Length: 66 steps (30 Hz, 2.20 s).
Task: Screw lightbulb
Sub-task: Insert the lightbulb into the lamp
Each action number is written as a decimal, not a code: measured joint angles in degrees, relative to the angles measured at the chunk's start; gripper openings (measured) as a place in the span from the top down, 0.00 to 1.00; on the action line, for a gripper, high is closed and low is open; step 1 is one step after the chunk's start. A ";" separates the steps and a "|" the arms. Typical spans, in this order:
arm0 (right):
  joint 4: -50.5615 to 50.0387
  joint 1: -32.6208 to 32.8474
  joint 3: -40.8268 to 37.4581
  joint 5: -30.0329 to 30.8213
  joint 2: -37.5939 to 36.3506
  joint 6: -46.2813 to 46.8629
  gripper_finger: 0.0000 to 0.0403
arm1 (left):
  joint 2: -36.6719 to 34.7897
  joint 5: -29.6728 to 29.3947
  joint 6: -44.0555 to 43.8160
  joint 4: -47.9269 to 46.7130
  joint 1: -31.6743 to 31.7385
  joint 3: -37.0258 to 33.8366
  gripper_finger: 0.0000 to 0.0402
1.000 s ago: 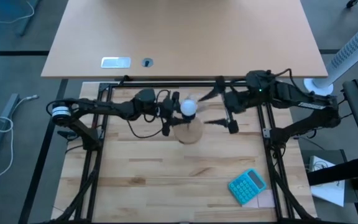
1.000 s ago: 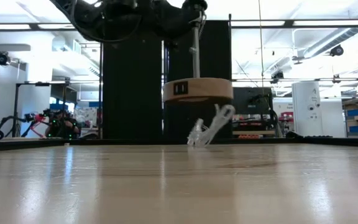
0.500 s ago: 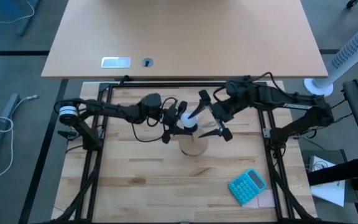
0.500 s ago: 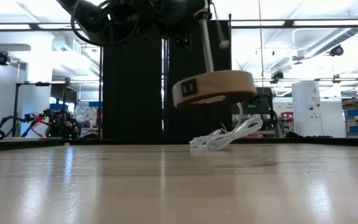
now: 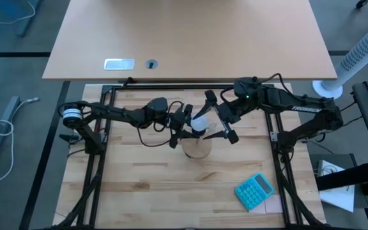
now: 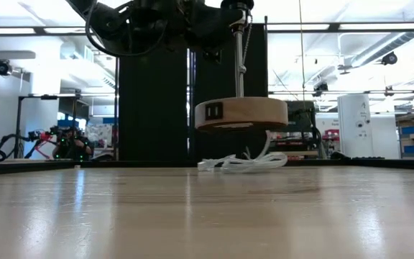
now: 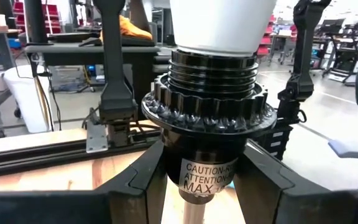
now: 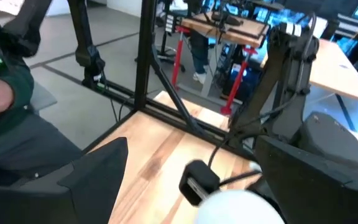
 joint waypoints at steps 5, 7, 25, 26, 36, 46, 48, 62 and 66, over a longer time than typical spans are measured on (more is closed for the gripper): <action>-1.94 -1.25 -0.17 -1.38 0.76 -0.04 0.14 | 0.00 0.00 1.01 -0.66 -1.14 0.00 0.65; -3.00 -1.41 -0.50 -2.12 1.09 -0.12 0.14 | 0.00 0.02 1.17 -0.83 -1.92 0.00 0.65; -4.63 -2.13 -0.92 -3.06 4.60 1.87 0.14 | 0.00 -1.31 1.03 -0.93 -2.68 -0.02 0.65; -4.66 -2.35 -0.92 -3.00 4.63 2.20 0.14 | 0.00 -1.32 1.03 -0.95 -2.67 -0.03 0.65; -7.27 -3.32 -0.92 -2.92 3.96 3.91 0.17 | 0.00 -1.49 1.88 -0.90 -2.34 -0.04 0.65; -7.73 -3.40 -0.92 -2.41 3.93 4.68 0.37 | -0.07 -4.08 2.34 0.25 -1.49 -0.04 0.65; -7.63 -3.34 -0.90 -0.81 3.89 5.72 0.38 | -0.09 -5.37 2.32 0.30 -1.52 -0.05 0.65; -4.69 -3.33 -0.80 31.45 1.90 12.44 0.37 | -2.51 -35.00 1.54 1.29 0.05 -0.09 0.65; -1.11 -3.29 -0.79 40.68 2.13 14.86 0.36 | -2.51 -44.55 2.03 4.68 0.03 -0.05 0.65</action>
